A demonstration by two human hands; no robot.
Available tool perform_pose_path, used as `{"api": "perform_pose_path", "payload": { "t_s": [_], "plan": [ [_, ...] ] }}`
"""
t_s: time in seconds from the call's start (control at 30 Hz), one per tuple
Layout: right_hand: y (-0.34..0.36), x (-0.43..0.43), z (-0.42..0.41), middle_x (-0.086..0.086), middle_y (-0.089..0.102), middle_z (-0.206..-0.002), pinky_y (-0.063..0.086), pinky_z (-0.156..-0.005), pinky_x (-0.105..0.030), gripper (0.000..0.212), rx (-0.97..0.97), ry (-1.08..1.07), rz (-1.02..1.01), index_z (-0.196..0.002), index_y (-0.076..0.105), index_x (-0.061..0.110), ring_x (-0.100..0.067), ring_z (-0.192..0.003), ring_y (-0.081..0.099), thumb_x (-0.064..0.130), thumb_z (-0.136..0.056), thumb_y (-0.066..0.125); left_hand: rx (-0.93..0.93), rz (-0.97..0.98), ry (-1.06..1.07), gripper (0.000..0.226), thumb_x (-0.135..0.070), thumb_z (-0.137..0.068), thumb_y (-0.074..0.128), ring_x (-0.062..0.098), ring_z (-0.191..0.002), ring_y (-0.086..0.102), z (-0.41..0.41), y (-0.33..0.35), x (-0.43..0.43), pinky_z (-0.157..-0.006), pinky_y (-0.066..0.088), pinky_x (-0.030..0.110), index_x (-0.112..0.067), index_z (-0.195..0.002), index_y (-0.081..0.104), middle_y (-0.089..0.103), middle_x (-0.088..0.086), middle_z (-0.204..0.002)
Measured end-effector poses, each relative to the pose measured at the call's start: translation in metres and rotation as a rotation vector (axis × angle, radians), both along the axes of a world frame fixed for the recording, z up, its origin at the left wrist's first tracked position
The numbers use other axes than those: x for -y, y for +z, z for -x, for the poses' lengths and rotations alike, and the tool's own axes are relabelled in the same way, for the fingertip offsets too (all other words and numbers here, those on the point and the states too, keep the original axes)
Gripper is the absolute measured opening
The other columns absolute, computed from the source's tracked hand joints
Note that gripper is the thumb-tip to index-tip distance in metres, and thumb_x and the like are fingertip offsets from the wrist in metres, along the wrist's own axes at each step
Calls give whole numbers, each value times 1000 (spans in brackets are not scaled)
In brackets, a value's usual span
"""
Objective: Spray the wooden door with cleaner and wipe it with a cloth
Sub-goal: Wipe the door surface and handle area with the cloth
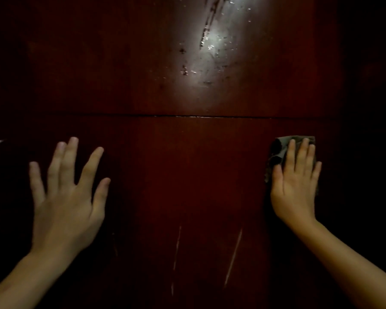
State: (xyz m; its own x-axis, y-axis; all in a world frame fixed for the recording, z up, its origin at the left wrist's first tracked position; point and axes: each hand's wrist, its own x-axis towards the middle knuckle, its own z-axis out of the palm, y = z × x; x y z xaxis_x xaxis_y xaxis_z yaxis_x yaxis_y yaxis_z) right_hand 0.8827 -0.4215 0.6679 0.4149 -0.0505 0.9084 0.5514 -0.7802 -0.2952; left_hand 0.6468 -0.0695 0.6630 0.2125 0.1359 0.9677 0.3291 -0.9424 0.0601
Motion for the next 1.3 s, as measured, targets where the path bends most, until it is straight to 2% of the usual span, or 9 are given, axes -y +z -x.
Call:
{"api": "perform_pose_path", "payload": {
  "t_s": [0.23,0.47,0.6,0.7,0.83,0.93,1.03,1.17,1.3],
  "plan": [
    [42,-154,96,-12,0,-171,2,-126,-57,67,347,103,369,-164,10,19,-28,-158,-6,46,-104,25,8,14,41,61,-44,-105,25,20,-163,1,27,-12,-37,-130,1,56,-27,-163,25,5,5,-176],
    [88,-268,163,-11,4,-171,6,-126,-55,66,654,193,688,-164,13,21,-28,-159,-1,49,-105,22,44,-48,37,61,-38,-106,31,18,-163,0,57,-30,-86,-132,7,45,-26,-165,20,4,5,-176],
    [109,-286,174,-12,8,-171,6,-126,-56,65,654,164,643,-164,16,21,-28,-159,3,48,-105,21,142,-10,-27,60,-31,-104,35,17,-163,3,64,-49,-100,-132,-5,36,-20,-163,27,9,2,-175],
    [70,-297,185,-16,6,-170,6,-126,-55,69,673,204,694,-163,16,17,-32,-158,1,48,-103,24,173,-27,-108,58,-27,-104,36,19,-163,5,67,-62,-107,-132,-3,38,-19,-161,28,10,3,-175],
    [-37,-305,197,-16,6,-169,-3,-127,-53,72,794,333,1104,-162,19,15,-32,-158,-2,47,-100,35,238,-21,-274,57,-28,-105,33,25,-162,14,69,-63,-109,-132,3,45,-11,-160,32,18,9,-173],
    [-71,-302,193,-12,11,-169,-9,-126,-50,67,844,362,1256,-162,20,18,-28,-158,-1,47,-104,34,236,-19,-326,58,-28,-104,31,26,-161,15,71,-62,-108,-132,3,46,-9,-158,36,21,10,-172],
    [-35,-298,186,-8,12,-170,-2,-127,-50,67,837,348,1175,-162,22,24,-27,-158,4,49,-101,35,232,-19,-342,58,-30,-103,32,26,-161,15,72,-63,-107,-131,3,47,-8,-157,38,22,11,-172],
    [38,-295,190,-9,7,-171,5,-127,-54,65,718,210,788,-163,16,25,-28,-159,3,49,-104,27,237,-9,-365,57,-30,-103,33,24,-161,15,74,-61,-106,-132,3,45,-9,-155,42,22,11,-172],
    [18,-310,206,-12,3,-171,3,-126,-56,67,642,230,647,-164,13,19,-30,-158,-1,47,-104,27,235,-11,-413,56,-29,-104,32,25,-161,18,78,-62,-109,-132,8,50,-7,-153,45,25,12,-170]
  ]
}}
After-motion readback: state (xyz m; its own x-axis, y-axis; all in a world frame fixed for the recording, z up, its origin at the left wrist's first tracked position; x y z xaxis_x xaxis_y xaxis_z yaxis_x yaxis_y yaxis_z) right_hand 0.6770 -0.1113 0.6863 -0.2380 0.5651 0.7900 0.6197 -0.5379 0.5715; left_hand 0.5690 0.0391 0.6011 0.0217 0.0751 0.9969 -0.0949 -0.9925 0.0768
